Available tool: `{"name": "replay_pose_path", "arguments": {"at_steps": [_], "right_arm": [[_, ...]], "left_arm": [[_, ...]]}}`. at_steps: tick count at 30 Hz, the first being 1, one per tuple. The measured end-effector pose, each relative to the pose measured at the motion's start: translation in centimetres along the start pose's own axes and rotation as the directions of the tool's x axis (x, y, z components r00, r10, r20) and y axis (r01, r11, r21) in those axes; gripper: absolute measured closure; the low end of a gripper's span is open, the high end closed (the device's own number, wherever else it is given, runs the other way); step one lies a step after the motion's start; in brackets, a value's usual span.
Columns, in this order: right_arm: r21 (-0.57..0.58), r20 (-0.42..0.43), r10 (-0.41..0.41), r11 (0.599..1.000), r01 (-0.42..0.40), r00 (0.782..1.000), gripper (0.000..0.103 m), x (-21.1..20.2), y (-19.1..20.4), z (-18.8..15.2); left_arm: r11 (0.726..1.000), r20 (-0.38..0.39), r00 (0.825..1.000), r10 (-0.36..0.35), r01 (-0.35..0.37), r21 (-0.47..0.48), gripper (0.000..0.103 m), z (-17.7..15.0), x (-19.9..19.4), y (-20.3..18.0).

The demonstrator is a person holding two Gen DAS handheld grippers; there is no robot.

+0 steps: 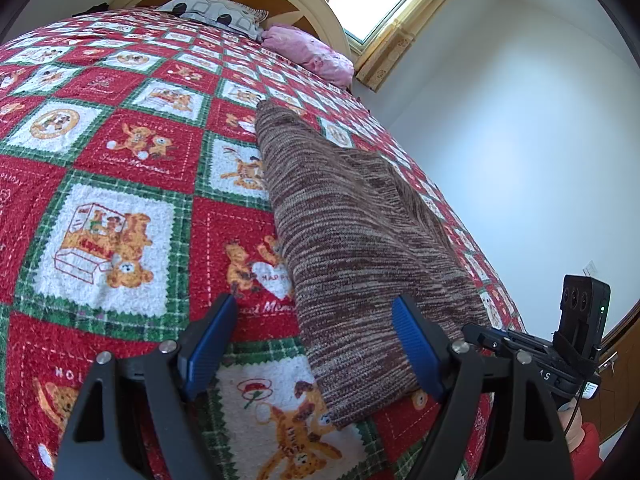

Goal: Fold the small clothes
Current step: 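Release the sweater and hold both grippers open above the folded bundle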

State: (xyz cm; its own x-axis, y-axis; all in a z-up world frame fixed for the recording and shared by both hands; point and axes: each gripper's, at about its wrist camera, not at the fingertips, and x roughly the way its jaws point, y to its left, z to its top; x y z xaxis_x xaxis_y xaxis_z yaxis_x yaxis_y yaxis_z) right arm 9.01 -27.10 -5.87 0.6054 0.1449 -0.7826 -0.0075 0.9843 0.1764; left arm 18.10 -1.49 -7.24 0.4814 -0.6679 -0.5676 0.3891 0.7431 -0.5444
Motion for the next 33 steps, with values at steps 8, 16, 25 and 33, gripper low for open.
{"name": "replay_pose_path", "arguments": {"at_steps": [8, 16, 25, 33], "right_arm": [[0.022, 0.014, 0.017, 1.0, -0.017, 1.0, 0.095, 0.0, -0.4, 0.0], [0.018, 0.033, 0.016, 1.0, -0.017, 0.999, 0.095, -0.2, -0.5, -0.2], [0.043, 0.064, 0.031, 0.999, -0.034, 0.997, 0.093, -0.8, -0.8, -0.3], [0.014, 0.124, 0.005, 1.0, -0.007, 0.992, 0.092, -2.5, -0.2, 0.0]], "left_arm": [[1.0, 0.0, 1.0, 0.0, 0.0, 0.0, 0.02, 0.0, 0.0, -0.1], [1.0, -0.001, 1.0, 0.0, 0.0, 0.0, 0.02, 0.0, 0.1, -0.1], [1.0, -0.001, 1.0, 0.0, 0.0, 0.0, 0.02, 0.0, 0.1, -0.1], [1.0, -0.004, 1.0, 0.004, -0.004, 0.005, 0.018, -0.1, 0.3, -0.3]]}}
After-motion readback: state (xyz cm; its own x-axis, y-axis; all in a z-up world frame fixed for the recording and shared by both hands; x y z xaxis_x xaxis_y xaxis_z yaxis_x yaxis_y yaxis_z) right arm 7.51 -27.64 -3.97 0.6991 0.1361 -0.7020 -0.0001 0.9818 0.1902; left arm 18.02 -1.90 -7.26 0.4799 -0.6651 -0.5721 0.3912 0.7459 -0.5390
